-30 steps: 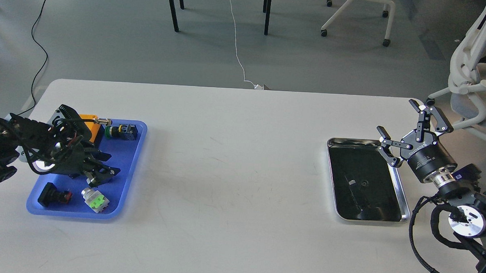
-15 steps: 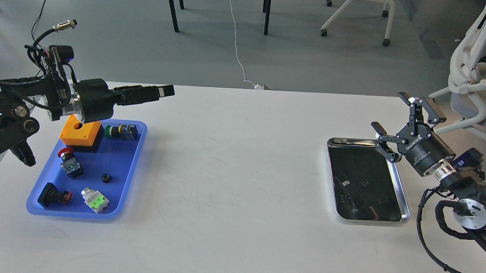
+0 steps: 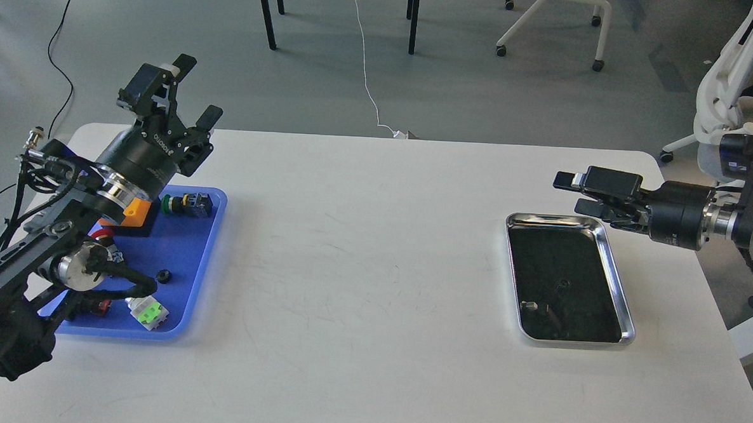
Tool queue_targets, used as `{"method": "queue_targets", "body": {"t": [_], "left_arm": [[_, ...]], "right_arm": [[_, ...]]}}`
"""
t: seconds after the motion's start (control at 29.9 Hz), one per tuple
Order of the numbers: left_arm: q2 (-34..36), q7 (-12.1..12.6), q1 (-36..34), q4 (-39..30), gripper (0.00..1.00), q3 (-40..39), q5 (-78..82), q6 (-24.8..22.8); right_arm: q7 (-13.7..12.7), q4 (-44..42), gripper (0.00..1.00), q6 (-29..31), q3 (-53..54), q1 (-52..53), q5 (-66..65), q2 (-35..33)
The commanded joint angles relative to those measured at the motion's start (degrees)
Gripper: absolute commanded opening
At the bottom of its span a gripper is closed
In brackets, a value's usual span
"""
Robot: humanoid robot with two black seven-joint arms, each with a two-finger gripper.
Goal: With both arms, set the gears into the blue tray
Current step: 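Lower the right gripper into the metal tray again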
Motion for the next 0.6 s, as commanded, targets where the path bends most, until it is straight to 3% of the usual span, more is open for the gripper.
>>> {"method": "queue_targets", "body": {"t": [0.0, 0.2, 0.57], "left_arm": [[-0.6, 1.5, 0.3, 0.0, 0.98, -0.9, -2.4, -1.4], [-0.7, 1.7, 1.3, 0.0, 0.98, -2.0, -2.5, -3.1], [-0.8, 2.0, 2.4, -1.3, 0.98, -2.4, -2.4, -3.1]], "right_arm": [[0.0, 0.6, 0.99, 0.0, -14.5, 13.9, -15.7, 1.1], [0.0, 0.1, 0.99, 0.0, -23.5, 19.1, -34.1, 6.5], [0.0, -6.8, 0.95, 0.0, -24.1, 11.9, -35.1, 15.7]]}}
